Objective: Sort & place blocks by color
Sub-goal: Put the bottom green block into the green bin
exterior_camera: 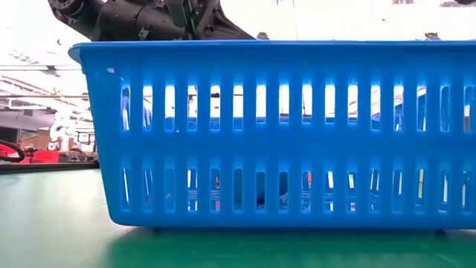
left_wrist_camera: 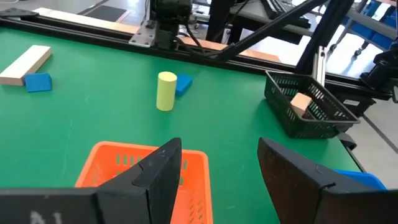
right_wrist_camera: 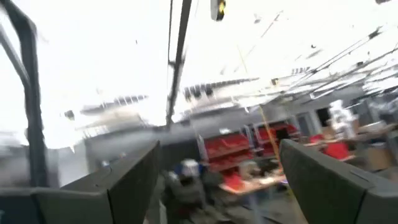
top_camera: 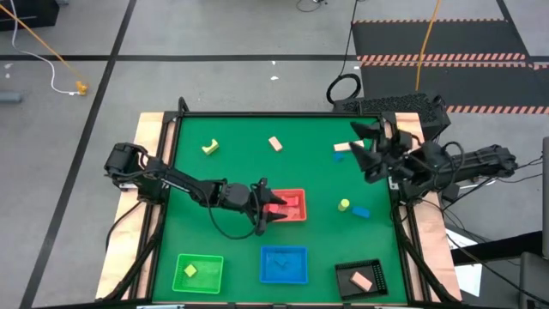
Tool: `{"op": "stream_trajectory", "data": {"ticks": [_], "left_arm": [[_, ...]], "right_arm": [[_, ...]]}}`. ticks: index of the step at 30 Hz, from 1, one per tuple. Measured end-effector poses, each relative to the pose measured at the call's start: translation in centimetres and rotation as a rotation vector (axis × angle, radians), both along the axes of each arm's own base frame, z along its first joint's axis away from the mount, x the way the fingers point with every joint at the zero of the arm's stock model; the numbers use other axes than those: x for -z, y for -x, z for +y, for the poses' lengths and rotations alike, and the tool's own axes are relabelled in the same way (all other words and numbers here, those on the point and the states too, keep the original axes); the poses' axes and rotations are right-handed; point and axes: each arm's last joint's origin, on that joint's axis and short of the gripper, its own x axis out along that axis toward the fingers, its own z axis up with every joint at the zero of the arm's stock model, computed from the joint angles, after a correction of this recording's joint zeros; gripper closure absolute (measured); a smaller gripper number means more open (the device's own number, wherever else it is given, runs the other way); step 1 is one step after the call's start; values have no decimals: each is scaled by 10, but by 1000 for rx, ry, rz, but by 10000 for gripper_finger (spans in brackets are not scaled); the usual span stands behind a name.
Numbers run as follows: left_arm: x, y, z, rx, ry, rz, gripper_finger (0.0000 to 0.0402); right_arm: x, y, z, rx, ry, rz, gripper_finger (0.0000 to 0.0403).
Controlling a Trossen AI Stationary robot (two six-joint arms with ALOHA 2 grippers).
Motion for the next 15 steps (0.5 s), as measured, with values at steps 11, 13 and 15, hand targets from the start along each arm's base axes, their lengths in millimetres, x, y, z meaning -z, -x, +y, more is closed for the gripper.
{"op": "stream_trajectory", "data": {"ticks": [11,13,15], "left_arm": [[0,0,-2,12,-25,-1,194],[0,0,-2,12,-24,1,193],[1,1,-2,12,-25,6,193]], "right_arm": [[46,-18,-2,200,-18,504,85],[59,-17,-4,305,-30,639,85],[74,-15,-6,341,-79,763,85]]}}
